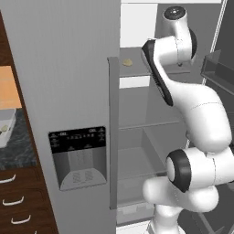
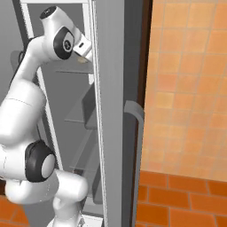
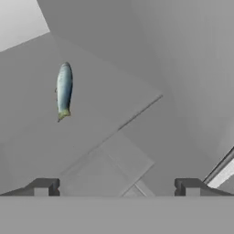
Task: Place one garlic and one fish in each tupperware on the nearby counter, to pack two identical lunches.
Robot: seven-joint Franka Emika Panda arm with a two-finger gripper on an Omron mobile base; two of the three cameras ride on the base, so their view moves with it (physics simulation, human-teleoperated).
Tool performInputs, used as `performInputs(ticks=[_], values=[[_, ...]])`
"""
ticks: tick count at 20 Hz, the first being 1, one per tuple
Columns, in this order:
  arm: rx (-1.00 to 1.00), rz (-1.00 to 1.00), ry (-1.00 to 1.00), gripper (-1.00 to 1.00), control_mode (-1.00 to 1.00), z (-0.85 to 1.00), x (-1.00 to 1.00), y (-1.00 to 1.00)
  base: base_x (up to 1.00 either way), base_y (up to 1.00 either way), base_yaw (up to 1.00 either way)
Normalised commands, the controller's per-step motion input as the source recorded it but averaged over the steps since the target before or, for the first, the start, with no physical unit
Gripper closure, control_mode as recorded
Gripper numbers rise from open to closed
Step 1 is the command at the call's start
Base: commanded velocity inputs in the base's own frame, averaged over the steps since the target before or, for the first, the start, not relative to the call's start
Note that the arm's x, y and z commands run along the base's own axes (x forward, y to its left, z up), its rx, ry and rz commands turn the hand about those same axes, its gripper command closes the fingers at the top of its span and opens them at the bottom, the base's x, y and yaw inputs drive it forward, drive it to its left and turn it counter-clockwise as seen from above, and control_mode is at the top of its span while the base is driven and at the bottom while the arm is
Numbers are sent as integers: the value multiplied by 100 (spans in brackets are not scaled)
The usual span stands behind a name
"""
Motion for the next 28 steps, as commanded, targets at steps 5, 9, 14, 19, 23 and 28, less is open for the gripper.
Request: performInputs(ticks=[5, 9, 14, 19, 23, 28], values=[[0, 6, 0, -100, -100, -42, 100, -23, 0, 0, 0], [-1, 0, 2, -100, -100, -14, 97, -13, 0, 0, 0], [-1, 0, 2, -100, -100, -23, 88, -9, 0, 0, 0], [0, 4, 0, -100, -100, -14, 72, -9, 0, 0, 0], [0, 14, 0, -100, -100, -19, 20, -24, 0, 0, 0], [-1, 9, -1, -100, -100, -30, 0, -10, 0, 0, 0]])
